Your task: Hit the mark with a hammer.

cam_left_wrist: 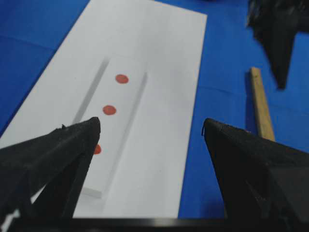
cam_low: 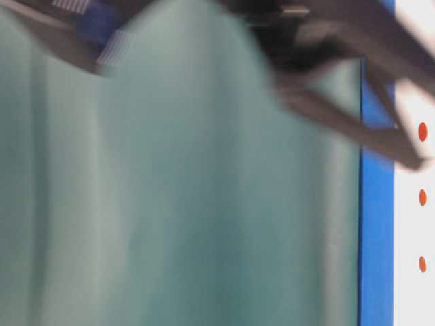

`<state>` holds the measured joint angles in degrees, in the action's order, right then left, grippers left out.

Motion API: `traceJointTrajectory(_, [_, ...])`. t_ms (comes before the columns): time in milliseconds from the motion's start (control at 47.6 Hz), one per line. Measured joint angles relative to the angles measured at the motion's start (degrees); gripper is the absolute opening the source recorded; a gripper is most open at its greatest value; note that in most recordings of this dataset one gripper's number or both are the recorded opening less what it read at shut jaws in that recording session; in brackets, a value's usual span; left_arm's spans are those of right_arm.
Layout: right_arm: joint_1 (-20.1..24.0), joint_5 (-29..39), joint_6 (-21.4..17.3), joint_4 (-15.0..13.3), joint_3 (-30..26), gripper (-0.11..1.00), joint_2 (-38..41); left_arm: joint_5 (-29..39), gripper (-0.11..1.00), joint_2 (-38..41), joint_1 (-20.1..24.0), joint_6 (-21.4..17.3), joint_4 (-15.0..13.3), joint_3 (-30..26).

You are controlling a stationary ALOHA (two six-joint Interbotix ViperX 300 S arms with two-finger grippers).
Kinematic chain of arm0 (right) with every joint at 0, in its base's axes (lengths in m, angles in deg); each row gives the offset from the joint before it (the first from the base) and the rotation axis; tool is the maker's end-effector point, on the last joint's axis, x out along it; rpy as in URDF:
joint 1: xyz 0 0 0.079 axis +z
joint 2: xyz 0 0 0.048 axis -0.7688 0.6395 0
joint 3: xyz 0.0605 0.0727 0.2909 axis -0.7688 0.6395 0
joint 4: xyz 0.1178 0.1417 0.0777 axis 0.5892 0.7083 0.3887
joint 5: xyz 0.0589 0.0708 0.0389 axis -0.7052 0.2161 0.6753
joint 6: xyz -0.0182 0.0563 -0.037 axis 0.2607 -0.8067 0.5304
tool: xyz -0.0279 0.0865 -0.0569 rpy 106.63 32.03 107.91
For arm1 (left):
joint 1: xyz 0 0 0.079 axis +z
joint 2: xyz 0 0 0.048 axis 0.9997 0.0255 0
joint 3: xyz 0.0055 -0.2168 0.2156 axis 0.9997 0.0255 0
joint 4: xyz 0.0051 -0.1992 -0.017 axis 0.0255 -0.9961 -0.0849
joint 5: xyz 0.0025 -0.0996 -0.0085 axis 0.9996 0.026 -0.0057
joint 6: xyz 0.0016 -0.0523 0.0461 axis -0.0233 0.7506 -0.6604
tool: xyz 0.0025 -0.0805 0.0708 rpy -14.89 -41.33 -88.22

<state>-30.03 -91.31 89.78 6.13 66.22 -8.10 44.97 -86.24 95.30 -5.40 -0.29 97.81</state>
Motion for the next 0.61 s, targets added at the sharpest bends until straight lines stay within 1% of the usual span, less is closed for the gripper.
traceJointTrajectory(84, [-0.97, 0.18, 3.08, 0.00, 0.18, 0.81, -2.55, 0.09, 0.83, 0.00, 0.00, 0.00, 0.00, 0.00])
traceJointTrajectory(147, [-2.02, 0.18, 3.96, 0.00, 0.26, 0.81, -3.34, 0.09, 0.83, 0.00, 0.00, 0.00, -0.09, 0.00])
traceJointTrajectory(273, [-4.66, 0.44, 4.13, 0.00, 0.44, 0.81, -3.52, 0.53, 0.83, 0.00, 0.00, 0.00, -0.09, 0.00])
traceJointTrajectory(357, [-6.50, 0.70, 4.31, 0.00, 1.14, 0.81, -4.13, 2.02, 0.83, 0.00, 0.00, -0.26, 0.00, 0.00])
traceJointTrajectory(441, [-7.82, 1.05, 4.31, 0.09, 2.90, 0.80, -6.06, 4.13, 0.83, -0.09, 0.00, -0.53, 0.00, 0.00])
traceJointTrajectory(609, [-11.60, 1.32, 4.39, 0.00, 8.70, 0.80, -13.71, 5.98, 0.83, -2.02, -0.44, -0.79, -0.09, 0.09])
